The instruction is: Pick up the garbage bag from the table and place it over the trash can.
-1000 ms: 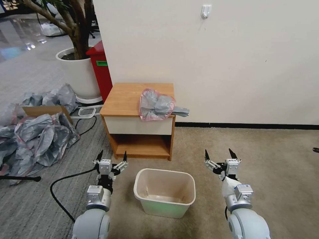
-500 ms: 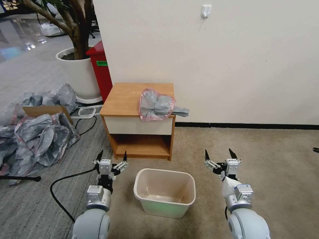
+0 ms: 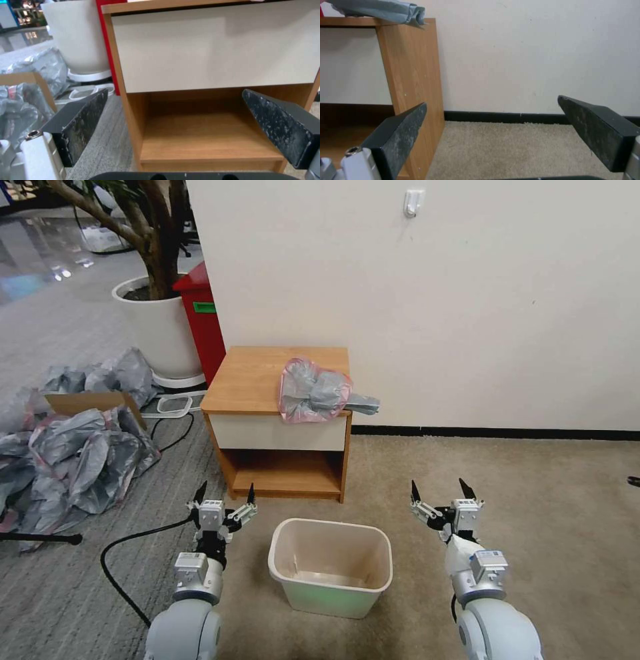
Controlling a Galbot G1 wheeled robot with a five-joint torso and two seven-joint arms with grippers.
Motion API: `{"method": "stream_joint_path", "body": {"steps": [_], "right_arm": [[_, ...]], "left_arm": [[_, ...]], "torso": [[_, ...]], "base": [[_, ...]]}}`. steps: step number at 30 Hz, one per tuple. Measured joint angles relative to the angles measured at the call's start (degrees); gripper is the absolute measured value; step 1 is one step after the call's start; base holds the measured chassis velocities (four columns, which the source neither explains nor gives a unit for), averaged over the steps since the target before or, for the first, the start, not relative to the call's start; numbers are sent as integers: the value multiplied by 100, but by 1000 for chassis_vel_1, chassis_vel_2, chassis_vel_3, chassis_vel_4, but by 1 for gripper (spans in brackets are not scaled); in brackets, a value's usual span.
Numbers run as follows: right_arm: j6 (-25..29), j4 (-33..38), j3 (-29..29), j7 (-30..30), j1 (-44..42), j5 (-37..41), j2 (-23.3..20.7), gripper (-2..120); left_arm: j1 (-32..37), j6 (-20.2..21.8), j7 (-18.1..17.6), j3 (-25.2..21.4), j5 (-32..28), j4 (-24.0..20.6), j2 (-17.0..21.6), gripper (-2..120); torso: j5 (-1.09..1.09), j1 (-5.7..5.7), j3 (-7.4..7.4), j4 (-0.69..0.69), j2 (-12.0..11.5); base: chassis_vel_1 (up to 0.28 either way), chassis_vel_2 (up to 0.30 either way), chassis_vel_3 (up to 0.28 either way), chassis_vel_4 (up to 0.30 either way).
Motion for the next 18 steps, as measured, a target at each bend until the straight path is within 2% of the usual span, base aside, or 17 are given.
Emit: {"method": "stream_joint_path", "body": {"steps": [12,18], "right_arm": [[0,55,0,28,-56,25,0,100],[-47,1097,11,573,-983,500,41,100]], "left_arm": [[27,10,-2,-2,0,-49,0,100],[556,389,-111,-113,-38,-915,13,100]], "torso": [[0,0,0,0,0],[0,0,0,0,0]], "base": [[0,0,0,0],[0,0,0,0]]}}
